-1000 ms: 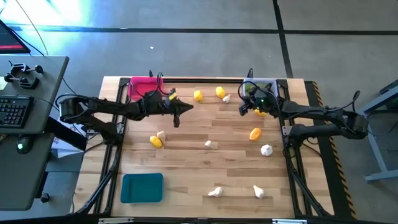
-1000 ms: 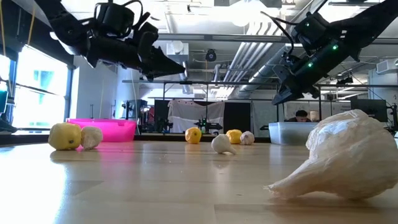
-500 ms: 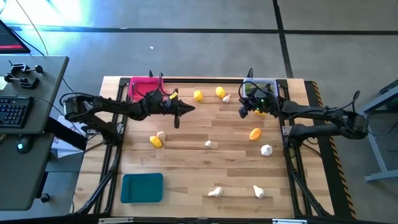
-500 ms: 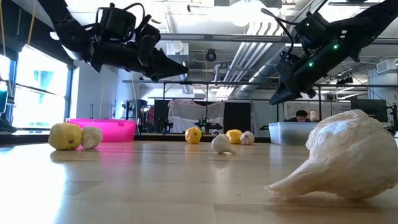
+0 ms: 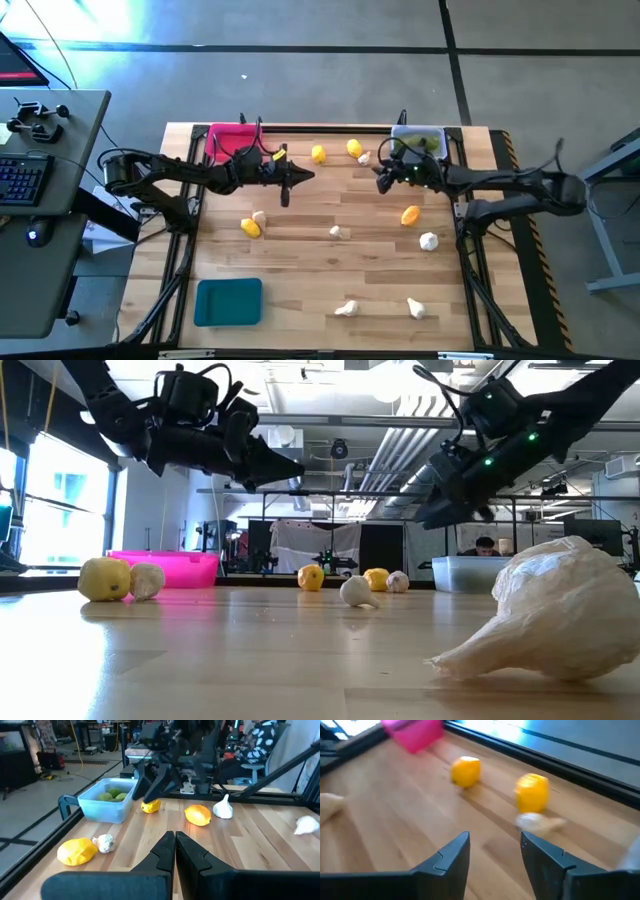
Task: Sort produce into baskets
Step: Put the top center lemon into the pink bin
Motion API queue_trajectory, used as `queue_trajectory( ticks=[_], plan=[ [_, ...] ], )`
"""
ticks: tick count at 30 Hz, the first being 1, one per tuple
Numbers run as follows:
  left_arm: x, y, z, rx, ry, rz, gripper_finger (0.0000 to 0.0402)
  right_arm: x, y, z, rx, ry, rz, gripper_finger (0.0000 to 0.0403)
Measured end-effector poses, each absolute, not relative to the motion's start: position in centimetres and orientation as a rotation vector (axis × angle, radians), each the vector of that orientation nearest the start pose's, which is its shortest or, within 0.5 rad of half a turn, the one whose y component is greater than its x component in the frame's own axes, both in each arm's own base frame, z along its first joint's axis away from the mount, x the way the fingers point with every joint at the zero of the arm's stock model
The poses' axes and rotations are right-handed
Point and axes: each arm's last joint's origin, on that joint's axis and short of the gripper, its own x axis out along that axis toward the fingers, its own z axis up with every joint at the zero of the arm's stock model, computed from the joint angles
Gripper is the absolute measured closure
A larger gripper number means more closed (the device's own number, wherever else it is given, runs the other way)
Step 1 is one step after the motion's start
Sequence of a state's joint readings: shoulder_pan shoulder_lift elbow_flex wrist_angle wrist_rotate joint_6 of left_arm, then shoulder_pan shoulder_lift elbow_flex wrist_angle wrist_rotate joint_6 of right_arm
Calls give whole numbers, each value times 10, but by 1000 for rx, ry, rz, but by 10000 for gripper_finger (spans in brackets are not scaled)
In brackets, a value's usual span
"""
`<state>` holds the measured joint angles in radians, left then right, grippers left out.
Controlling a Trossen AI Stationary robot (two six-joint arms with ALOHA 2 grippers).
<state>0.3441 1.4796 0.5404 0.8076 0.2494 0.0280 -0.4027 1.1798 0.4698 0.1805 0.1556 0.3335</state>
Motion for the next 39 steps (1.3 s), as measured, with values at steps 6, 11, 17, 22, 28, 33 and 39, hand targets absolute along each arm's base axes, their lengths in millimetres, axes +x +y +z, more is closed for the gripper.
queue_trajectory(
  ticks=[6,11,17,22,28,33,39],
  plan=[
    [271,85,192,40,126,73,401,236,-93,168,291,471,-597,226],
    [267,95,192,-4,118,55,401,265,-104,174,272,493,-641,178],
    [261,112,193,24,113,100,401,294,-127,187,244,658,-758,114],
    [252,129,193,-68,103,114,401,310,-150,195,258,755,-844,96],
    [251,131,193,-44,106,86,401,312,-176,191,289,798,-893,96],
    [251,129,193,-38,108,78,401,302,-201,173,430,823,-887,96],
    [248,134,193,-49,110,93,401,303,-211,161,423,823,-892,96]
  ],
)
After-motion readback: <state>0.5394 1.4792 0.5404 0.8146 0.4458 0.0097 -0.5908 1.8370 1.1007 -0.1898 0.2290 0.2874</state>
